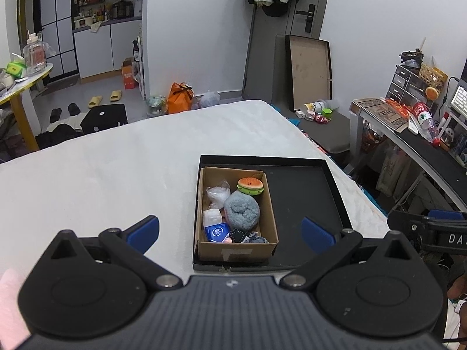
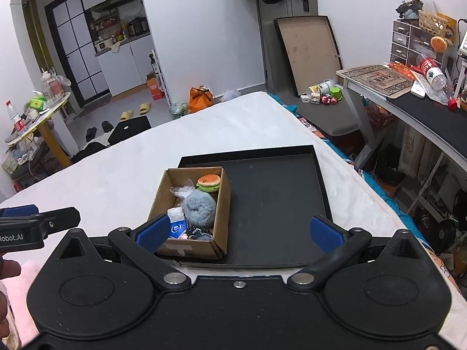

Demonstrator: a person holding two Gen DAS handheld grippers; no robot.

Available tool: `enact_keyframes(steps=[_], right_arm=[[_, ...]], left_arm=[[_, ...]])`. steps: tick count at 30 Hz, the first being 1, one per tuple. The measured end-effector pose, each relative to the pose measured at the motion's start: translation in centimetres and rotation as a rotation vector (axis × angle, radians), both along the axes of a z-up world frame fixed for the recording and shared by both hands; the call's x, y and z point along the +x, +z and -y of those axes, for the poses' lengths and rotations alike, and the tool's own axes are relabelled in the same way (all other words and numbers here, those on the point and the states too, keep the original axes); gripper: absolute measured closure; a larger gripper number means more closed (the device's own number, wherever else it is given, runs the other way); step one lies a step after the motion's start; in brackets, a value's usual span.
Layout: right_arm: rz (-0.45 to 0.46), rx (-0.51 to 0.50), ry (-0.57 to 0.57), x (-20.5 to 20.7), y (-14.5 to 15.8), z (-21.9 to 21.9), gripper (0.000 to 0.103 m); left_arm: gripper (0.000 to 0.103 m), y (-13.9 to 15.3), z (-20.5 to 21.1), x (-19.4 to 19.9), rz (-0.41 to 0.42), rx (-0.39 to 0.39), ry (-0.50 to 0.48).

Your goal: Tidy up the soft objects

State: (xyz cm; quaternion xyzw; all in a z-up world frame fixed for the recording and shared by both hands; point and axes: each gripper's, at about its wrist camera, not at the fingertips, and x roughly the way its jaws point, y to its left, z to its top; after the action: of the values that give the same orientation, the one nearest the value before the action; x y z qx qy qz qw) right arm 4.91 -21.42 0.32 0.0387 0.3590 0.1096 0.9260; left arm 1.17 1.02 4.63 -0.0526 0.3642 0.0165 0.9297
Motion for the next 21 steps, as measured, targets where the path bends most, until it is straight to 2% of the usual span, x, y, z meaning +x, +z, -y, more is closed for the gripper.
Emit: enact_keyframes(steps=[21], right_arm=[[0.022, -0.009, -0.014, -1.1, 0.5, 0.0, 0.000]], left_arm=[[0.000, 1.2, 0.5, -1.1, 0.011, -0.005, -0.013]])
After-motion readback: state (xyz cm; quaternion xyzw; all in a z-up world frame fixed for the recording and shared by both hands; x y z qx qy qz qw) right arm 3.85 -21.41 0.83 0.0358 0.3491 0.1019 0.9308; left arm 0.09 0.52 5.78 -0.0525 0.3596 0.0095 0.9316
